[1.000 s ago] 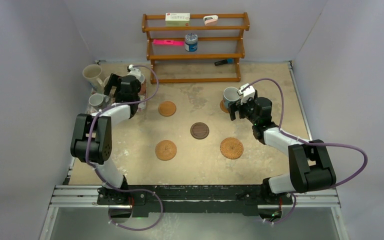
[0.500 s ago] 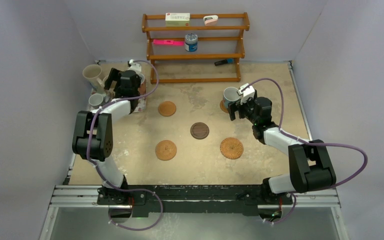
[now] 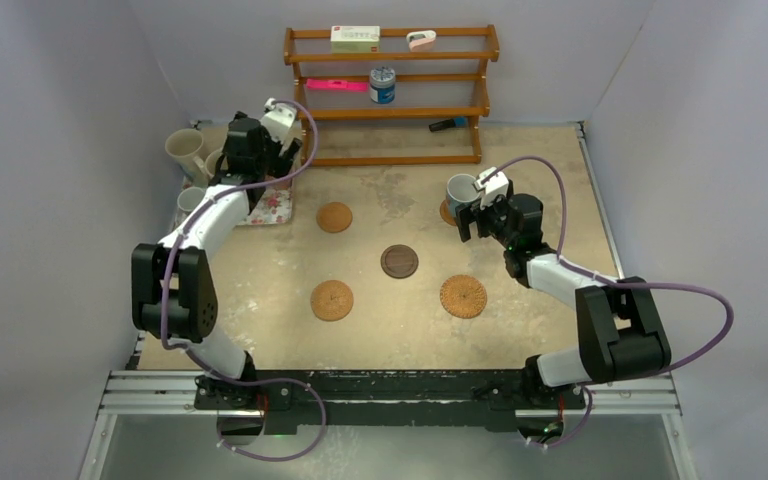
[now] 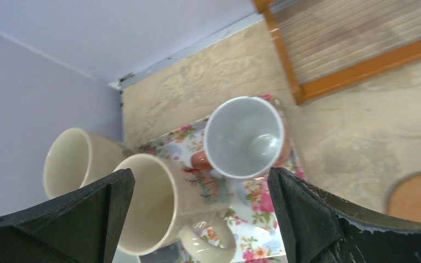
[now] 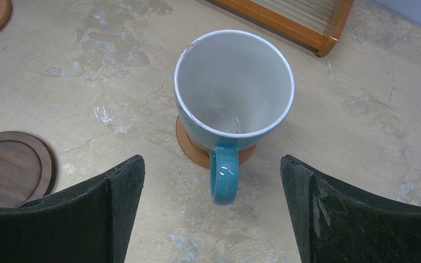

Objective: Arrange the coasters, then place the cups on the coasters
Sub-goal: Move the cup to the tray, then pick up the cup from the tray.

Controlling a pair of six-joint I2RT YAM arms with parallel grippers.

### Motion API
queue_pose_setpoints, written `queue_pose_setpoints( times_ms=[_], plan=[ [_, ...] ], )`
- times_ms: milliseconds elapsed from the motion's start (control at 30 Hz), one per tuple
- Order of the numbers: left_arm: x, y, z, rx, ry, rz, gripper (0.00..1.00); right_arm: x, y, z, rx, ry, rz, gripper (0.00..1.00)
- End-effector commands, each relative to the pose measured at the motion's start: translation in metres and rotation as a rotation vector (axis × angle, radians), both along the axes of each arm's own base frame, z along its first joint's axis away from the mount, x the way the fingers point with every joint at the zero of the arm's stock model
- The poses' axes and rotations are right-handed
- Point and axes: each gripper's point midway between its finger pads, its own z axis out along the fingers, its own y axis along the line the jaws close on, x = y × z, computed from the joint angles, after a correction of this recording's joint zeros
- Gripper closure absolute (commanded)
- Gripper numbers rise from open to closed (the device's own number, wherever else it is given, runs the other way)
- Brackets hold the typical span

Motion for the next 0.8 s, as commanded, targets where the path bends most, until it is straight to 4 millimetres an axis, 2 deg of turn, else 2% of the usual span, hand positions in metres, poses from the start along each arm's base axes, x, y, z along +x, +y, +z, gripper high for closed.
queue_pose_setpoints(
  times_ms=[0,100,367,667,767],
  plan=[
    [0.004,-0.03,-0.013,-0.101,0.111,-0.141,0.0,0.01,0.001,0.02,0.002,-0.057,0.004,0.06],
    [0.012,-0.034,-0.021,-0.135,0.163,-0.144,0.0,0.01,0.001,0.021,0.003,-0.057,0.005,0.06],
    [0.03,-0.032,-0.027,-0.236,0.234,-0.136,0.0,0.01,0.001,0.02,0.001,-0.057,0.005,0.06],
    [0.04,-0.008,-0.042,-0.26,0.269,-0.041,0.0,0.01,0.001,0.02,0.001,-0.057,0.005,0.06],
    [0.042,-0.007,-0.049,-0.263,0.29,-0.035,0.0,0.01,0.001,0.02,0.001,-0.058,0.004,0.06]
  ],
)
